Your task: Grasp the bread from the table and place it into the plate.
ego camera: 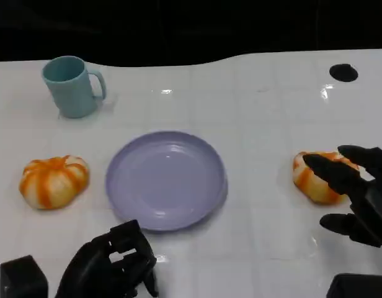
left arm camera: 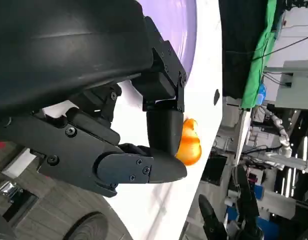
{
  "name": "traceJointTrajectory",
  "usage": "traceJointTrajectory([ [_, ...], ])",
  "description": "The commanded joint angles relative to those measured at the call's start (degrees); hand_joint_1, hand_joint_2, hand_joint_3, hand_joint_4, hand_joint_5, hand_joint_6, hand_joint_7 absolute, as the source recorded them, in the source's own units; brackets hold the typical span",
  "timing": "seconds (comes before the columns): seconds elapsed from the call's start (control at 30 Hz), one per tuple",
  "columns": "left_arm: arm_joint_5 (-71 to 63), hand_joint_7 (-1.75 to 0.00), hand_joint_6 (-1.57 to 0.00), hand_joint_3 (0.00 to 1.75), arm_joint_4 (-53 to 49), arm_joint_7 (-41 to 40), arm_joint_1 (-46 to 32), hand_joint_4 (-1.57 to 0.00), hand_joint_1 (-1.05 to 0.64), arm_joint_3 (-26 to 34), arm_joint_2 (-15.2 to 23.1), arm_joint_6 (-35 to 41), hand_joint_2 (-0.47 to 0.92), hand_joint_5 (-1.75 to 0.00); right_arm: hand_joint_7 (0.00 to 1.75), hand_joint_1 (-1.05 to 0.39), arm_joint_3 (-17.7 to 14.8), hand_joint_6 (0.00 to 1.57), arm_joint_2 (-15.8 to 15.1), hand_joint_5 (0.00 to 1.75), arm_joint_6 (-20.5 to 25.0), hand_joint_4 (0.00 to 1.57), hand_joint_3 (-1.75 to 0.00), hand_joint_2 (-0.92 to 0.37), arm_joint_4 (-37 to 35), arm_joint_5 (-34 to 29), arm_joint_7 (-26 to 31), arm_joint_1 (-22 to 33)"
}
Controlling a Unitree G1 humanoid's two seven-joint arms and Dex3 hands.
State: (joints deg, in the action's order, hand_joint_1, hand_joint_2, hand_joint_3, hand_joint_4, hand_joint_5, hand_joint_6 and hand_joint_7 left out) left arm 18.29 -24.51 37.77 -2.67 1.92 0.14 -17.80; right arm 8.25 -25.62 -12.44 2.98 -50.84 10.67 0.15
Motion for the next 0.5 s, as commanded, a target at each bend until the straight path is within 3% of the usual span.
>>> traceJointTrajectory([
  [0.03, 0.06, -1.46, -0.71, 0.41, -0.6, 0.25, 0.53, -0.76, -0.6, 0.47, 0.69, -0.72, 0.83, -1.75, 0.0, -0.57, 0.37, 0.21, -1.49, 0.28, 5.03, 0.01, -0.01, -0.92, 2.24, -2.16, -5.45, -1.69],
  [0.33, 0.34, -1.47, -0.71, 0.4, -0.49, 0.15, 0.6, -0.77, -0.6, 0.52, 0.57, -0.26, 0.82, -1.75, 0.01, -0.59, 3.44, 0.23, -2.1, 0.34, 7.92, 0.01, 0.0, -0.88, -2.93, -4.44, -7.81, -7.23],
  [0.5, 0.08, -1.47, -0.71, 0.4, -0.39, -0.12, 0.49, -0.77, -0.61, 0.45, 0.47, -0.5, 0.82, -1.75, 0.02, -0.55, 5.44, 0.27, -1.51, 0.38, 8.1, 0.01, 0.0, -0.87, -9.52, -3.86, -6.86, -11.45],
])
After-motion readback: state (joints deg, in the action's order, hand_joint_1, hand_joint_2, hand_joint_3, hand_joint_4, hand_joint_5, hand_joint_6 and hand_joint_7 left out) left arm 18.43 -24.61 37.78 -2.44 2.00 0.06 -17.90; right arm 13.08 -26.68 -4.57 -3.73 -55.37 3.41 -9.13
